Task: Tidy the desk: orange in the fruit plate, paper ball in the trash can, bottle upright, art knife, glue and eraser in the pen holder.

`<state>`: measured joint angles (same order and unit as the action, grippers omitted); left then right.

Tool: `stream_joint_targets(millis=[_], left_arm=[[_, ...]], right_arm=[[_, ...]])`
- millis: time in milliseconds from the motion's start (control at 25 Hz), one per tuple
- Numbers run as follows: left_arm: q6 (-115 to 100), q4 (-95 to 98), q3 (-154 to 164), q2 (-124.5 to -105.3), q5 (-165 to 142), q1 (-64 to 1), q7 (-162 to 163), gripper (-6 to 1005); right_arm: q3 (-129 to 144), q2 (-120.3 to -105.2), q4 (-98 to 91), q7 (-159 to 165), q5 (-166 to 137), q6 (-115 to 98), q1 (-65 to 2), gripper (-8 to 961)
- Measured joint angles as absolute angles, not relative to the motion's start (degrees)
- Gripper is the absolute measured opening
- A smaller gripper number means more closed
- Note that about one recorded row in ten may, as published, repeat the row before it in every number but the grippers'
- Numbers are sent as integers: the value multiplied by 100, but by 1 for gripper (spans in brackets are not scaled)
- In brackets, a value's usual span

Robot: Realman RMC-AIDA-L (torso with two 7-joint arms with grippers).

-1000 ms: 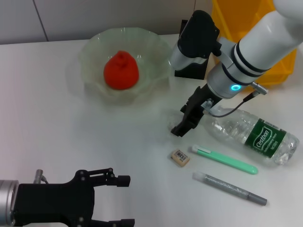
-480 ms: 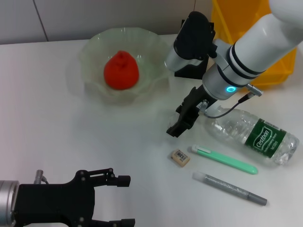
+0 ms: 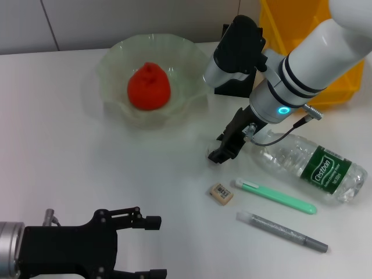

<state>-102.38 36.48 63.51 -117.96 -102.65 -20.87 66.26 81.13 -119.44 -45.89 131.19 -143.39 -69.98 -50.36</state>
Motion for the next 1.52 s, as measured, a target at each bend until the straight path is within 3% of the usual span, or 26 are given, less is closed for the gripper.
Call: stream_joint_targets(millis=[280,480,960,1520], left_arm=[[-10231,3648,6349,-11802,-10265,-2081,6623,843],[-10230,3648,6339,-11804,-10265,-2058,6618,843],[-10243,3690,6236,-11777,-10233,-2057,6603,843],[-10289,3723,5964,-11736,-10218,-2123,6592,842]], right_arm=[[8112,-11944,-4637,13116,-14344,-7003,-5020,387],[8045,-11925,-5070,13160,-14346,-7242,-4865,382],[7213,-11921,-8289,13222,-13979,-8789,-3276,378],[5170,-11916,-9020,12339,-12461,-10484,-2406,376]])
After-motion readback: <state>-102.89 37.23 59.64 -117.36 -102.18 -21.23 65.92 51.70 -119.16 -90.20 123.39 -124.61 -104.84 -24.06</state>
